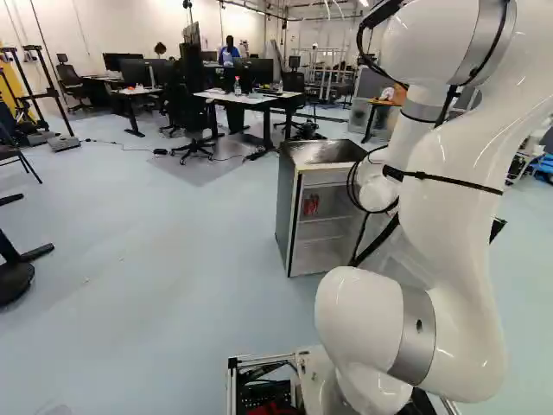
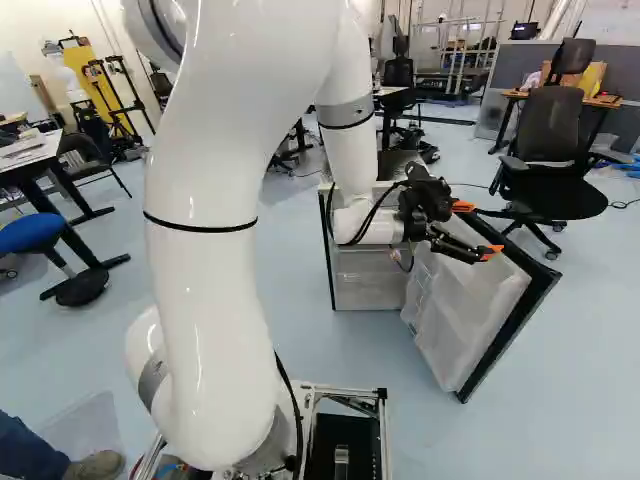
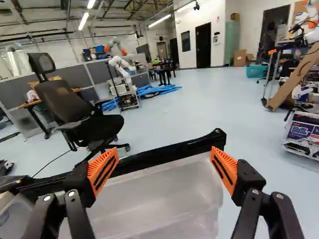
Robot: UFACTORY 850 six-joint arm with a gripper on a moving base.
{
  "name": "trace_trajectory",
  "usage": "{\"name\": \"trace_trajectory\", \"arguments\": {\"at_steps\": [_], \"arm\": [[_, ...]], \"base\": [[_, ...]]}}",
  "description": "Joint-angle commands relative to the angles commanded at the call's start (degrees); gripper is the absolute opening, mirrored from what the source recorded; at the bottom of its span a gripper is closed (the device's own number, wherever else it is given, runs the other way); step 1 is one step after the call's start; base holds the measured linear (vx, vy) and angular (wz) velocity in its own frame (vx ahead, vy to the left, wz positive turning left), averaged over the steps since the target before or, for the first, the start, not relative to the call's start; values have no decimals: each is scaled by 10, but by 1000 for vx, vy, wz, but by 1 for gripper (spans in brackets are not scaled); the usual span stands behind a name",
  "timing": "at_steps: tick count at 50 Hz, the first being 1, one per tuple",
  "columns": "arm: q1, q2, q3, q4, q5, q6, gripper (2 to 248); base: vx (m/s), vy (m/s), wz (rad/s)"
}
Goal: Grab a drink from the fridge
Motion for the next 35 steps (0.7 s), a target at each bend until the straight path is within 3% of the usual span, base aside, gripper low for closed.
{"name": "trace_trajectory", "arguments": {"at_steps": [35], "arm": [[-33,63,82,-211,-65,0,247]], "base": [[0,0,0]]}}
